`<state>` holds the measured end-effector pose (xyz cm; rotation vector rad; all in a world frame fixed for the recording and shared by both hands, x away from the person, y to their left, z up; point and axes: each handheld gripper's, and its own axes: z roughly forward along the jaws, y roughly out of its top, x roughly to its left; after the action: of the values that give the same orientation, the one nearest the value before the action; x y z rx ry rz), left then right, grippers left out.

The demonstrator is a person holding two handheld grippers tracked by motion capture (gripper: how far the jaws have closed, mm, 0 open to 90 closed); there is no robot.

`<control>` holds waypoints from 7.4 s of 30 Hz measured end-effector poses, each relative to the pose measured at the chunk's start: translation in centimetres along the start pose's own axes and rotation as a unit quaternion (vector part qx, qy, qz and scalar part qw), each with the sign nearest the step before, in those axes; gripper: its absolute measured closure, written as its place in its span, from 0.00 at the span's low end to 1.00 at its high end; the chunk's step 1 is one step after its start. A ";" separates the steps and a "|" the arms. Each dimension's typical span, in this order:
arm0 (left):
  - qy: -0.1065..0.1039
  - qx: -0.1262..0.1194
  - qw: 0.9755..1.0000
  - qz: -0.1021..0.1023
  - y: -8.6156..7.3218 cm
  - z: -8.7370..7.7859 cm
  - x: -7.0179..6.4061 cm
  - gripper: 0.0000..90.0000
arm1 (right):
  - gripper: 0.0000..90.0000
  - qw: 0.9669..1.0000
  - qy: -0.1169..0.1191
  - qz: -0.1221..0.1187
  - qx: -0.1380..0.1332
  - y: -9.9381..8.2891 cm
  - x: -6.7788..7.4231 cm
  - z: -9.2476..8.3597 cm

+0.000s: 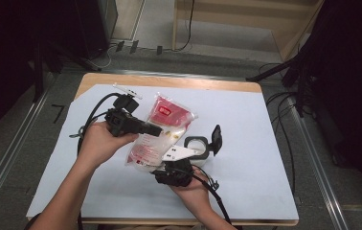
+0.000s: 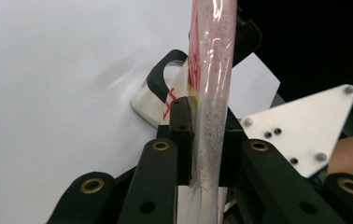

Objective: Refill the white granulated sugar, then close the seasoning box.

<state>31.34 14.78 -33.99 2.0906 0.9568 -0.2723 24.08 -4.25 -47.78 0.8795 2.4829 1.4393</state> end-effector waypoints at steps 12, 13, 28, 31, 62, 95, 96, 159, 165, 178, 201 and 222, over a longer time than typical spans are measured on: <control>-0.005 0.005 1.000 0.004 -0.8 -1.0 1.2 0.94 | 0.63 0.997 -0.024 0.067 0.022 -0.2 -2.2 -0.1; -0.002 0.003 1.000 0.005 -0.8 -1.0 1.2 0.95 | 0.63 0.998 -0.020 0.063 0.024 -0.2 -2.1 -0.1; 0.032 -0.055 0.998 -0.014 -1.1 -3.2 3.0 0.98 | 0.63 0.998 0.023 0.021 0.055 0.4 -1.1 0.3; 0.038 -0.064 0.997 -0.023 -1.3 -3.5 4.1 0.98 | 0.62 0.998 0.031 0.021 0.055 0.5 -1.1 0.1; 0.079 -0.101 0.991 -0.019 -0.7 1.1 9.6 0.97 | 0.56 0.995 0.079 -0.026 0.059 -0.2 -3.7 -5.0; 0.062 -0.108 0.992 0.001 -7.1 -2.7 9.7 0.74 | 0.55 0.996 0.070 -0.013 0.046 -0.3 -4.5 -7.3; 0.061 -0.102 0.993 0.001 -7.2 -2.8 9.7 0.73 | 0.55 0.996 0.071 -0.014 0.046 -0.3 -4.5 -7.3; 0.087 -0.103 0.990 -0.039 -11.3 -7.9 10.8 0.53 | 0.74 0.998 0.032 0.051 0.032 -2.6 -9.8 -14.8; 0.091 -0.101 0.990 -0.037 -11.4 -8.3 10.7 0.53 | 0.80 0.998 0.020 0.055 0.026 -2.8 -10.4 -15.6; 0.112 -0.109 0.986 -0.051 -11.6 -8.5 11.5 0.53 | 0.97 0.996 -0.005 0.085 0.025 -3.1 -12.2 -16.2; 0.115 -0.104 0.987 -0.044 -11.3 -8.0 11.2 0.53 | 1.00 0.993 -0.033 0.115 0.000 -1.8 -14.3 -13.3; 0.115 -0.101 0.987 -0.050 -11.4 -7.9 11.4 0.53 | 1.00 0.992 -0.030 0.121 -0.015 -1.1 -13.9 -12.4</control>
<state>30.12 31.27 -40.91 1.9171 1.1783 0.0184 30.12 -21.56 -44.33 1.2353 2.3714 1.4903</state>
